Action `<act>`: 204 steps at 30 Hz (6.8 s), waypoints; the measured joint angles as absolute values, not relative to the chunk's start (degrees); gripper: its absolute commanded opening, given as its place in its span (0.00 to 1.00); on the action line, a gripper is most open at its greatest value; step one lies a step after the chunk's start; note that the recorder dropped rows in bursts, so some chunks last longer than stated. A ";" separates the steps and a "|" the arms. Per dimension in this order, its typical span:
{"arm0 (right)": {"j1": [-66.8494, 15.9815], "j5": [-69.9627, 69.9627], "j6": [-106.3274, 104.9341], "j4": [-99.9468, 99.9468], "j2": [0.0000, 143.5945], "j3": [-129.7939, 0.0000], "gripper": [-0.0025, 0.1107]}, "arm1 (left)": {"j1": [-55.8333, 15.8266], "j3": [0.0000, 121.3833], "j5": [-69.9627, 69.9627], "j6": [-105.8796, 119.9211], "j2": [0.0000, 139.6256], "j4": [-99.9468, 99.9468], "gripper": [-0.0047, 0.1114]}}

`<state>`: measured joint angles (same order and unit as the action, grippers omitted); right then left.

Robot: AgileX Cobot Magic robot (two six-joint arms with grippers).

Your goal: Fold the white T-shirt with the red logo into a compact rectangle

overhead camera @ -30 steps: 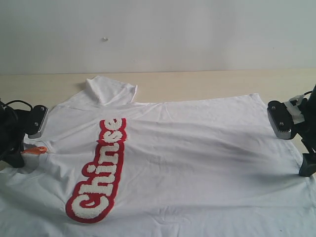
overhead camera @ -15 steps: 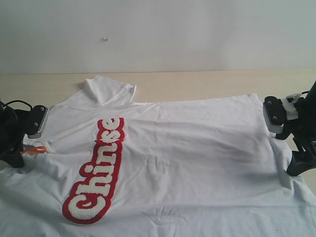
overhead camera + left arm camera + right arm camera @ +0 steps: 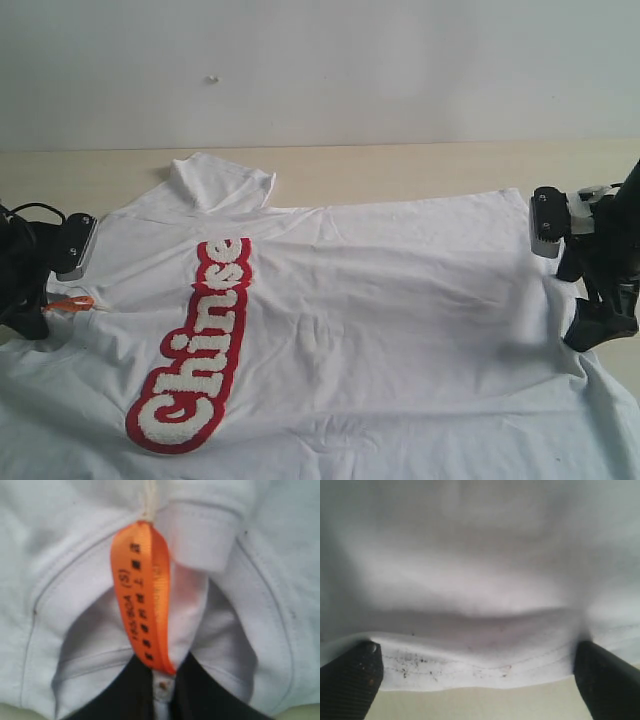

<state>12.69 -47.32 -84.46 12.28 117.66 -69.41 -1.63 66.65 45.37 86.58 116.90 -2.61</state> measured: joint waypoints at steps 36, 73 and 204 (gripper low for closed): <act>12.23 -46.93 -77.81 0.00 117.66 -69.41 0.02 | -1.63 66.65 45.29 83.42 116.90 -2.98 0.05; 12.02 -43.38 -71.02 8.97 76.36 -69.08 0.02 | -1.63 65.14 32.94 39.82 74.71 26.84 0.04; 4.70 -39.05 -43.68 28.69 126.80 -93.42 0.02 | -1.05 73.20 -3.74 39.13 114.06 -18.36 0.57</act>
